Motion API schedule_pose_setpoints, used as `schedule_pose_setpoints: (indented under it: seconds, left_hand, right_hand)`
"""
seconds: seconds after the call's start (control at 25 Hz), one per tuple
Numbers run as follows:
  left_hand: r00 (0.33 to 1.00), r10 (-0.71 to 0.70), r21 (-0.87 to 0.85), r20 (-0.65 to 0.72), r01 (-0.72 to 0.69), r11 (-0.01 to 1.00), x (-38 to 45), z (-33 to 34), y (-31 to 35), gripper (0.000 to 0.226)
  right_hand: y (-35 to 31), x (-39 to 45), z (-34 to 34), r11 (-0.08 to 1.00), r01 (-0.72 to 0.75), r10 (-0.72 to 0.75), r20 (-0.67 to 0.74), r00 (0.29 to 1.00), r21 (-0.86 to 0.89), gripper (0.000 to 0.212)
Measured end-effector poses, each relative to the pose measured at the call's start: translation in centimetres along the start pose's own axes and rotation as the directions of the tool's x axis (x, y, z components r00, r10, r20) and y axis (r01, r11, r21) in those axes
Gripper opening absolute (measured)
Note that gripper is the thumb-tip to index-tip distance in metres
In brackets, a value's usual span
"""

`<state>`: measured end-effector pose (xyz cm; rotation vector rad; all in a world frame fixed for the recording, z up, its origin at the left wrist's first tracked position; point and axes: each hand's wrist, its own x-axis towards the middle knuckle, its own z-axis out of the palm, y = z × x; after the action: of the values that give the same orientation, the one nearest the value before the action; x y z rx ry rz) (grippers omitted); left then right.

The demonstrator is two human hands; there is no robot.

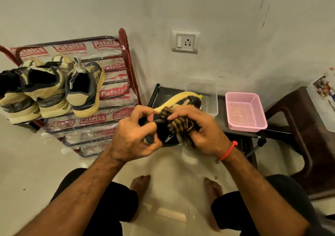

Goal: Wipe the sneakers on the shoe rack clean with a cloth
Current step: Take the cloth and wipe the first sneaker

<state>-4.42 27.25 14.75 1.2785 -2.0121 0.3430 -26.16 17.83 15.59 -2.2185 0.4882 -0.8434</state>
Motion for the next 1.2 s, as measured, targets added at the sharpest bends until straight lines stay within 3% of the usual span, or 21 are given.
schedule_pose_setpoints:
  seconds: [0.08, 0.12, 0.28, 0.36, 0.48, 0.52, 0.6, 0.72, 0.8, 0.88, 1.04, 1.12, 1.2]
  left_hand:
    - [1.000, 0.000, -0.009, -0.015, 0.000, 1.000, 0.2, -0.2, 0.0, 0.021]
    - [1.000, 0.004, -0.016, -0.013, -0.004, 1.000, 0.2, -0.3, 0.1, 0.022]
    - [0.999, 0.026, -0.108, 0.032, -0.022, 0.994, -0.3, 0.1, 0.7, 0.021]
    - [1.000, 0.013, -0.120, 0.026, -0.010, 0.993, -0.3, 0.3, 0.7, 0.021]
    - [1.000, -0.008, -0.119, 0.002, 0.008, 0.993, 0.0, 0.3, 0.5, 0.021]
    - [1.000, -0.002, -0.119, 0.000, 0.002, 0.993, -0.1, 0.3, 0.4, 0.020]
    - [1.000, 0.014, -0.134, 0.023, -0.010, 0.991, -0.4, 0.4, 0.3, 0.020]
    - [0.999, 0.003, -0.184, 0.045, 0.005, 0.983, -0.9, 0.8, 0.4, 0.020]
    - [0.999, -0.039, -0.210, 0.011, 0.040, 0.977, -1.0, 1.0, 0.2, 0.018]
    - [0.987, -0.149, -0.260, -0.053, 0.130, 0.957, -1.0, 1.2, -0.3, 0.019]
    - [0.859, -0.490, -0.338, -0.151, 0.421, 0.842, -1.9, 2.1, -1.8, 0.020]
    - [0.719, -0.673, -0.411, -0.175, 0.568, 0.713, -2.1, 2.3, -2.1, 0.024]
    - [0.530, -0.835, -0.517, -0.149, 0.678, 0.523, -1.6, 2.2, -1.8, 0.032]
  right_hand:
    - [-0.4, 0.2, 0.3, 0.994, 0.102, -0.104, 0.083, 0.991, 0.025, 0.061]
    - [0.7, 0.2, 0.0, 0.996, 0.083, -0.083, 0.053, 0.995, -0.010, 0.060]
    - [5.5, -0.1, -2.1, 0.944, -0.286, 0.256, -0.178, 0.950, -0.167, 0.062]
    - [4.3, 0.1, -1.8, 0.964, -0.244, 0.233, -0.103, 0.967, -0.106, 0.062]
    - [0.8, 0.3, -0.9, 0.997, -0.018, 0.011, 0.086, 0.996, 0.075, 0.063]
    - [1.1, 0.4, -0.9, 0.998, -0.010, 0.004, 0.084, 0.996, 0.066, 0.064]
    - [3.9, 0.4, -1.2, 0.983, -0.175, 0.173, -0.039, 0.984, -0.054, 0.064]
    - [9.2, -0.7, -2.4, 0.788, -0.563, 0.514, -0.239, 0.824, -0.250, 0.058]
    - [10.7, -1.3, -2.7, 0.717, -0.678, 0.603, -0.342, 0.721, -0.164, 0.055]
    - [10.4, -1.3, -3.1, 0.726, -0.688, 0.634, -0.407, 0.658, 0.018, 0.050]
    - [9.0, -0.3, -3.4, 0.730, -0.551, 0.683, -0.476, 0.554, 0.404, 0.038]
    - [8.3, 0.0, -2.3, 0.619, -0.510, 0.781, -0.398, 0.481, 0.598, 0.033]
    - [7.0, 0.1, -0.2, 0.482, -0.532, 0.855, -0.241, 0.459, 0.696, 0.028]
